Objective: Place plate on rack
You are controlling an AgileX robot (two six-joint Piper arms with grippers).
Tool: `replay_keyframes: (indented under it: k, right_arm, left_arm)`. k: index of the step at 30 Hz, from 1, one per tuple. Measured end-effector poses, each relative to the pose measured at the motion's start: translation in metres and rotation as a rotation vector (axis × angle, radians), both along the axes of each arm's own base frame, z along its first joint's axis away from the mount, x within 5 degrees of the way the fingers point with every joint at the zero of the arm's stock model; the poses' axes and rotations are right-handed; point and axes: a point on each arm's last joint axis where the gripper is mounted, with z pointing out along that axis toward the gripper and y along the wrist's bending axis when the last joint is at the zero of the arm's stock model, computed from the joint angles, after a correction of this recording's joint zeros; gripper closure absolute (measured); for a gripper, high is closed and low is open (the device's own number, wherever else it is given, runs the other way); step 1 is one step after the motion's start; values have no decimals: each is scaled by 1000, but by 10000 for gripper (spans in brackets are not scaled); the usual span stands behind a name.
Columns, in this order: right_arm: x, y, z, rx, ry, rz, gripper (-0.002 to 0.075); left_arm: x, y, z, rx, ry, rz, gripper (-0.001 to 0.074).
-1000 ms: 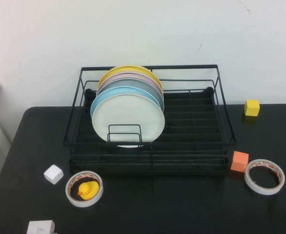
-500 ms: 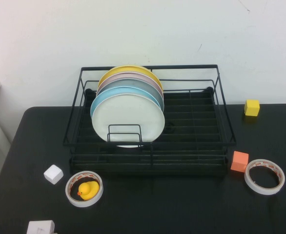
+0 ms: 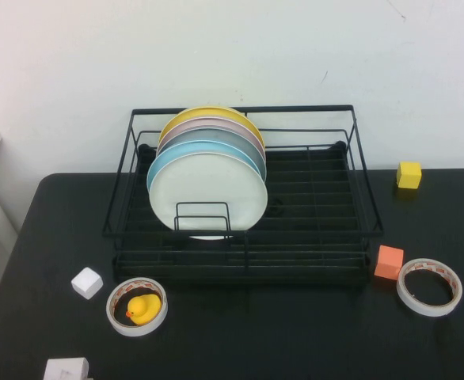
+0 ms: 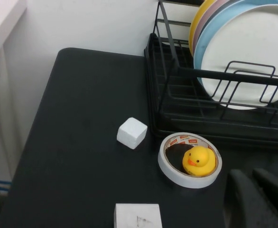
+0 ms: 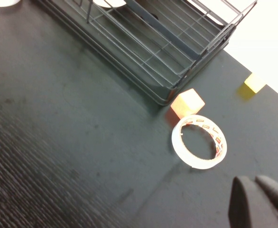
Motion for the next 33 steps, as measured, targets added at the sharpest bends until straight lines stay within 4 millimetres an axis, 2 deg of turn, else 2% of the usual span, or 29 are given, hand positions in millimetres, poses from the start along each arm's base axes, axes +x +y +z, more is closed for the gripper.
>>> replay_keyframes:
  k: [28,33]
  right_arm:
    - [-1,0,1,4,-8,-2,728]
    - [-10,-11,5,45,-86,-122,728]
  left_arm:
    - [0,0,0,15,0,-2,735]
    - [0,0,0,15,0,-2,735]
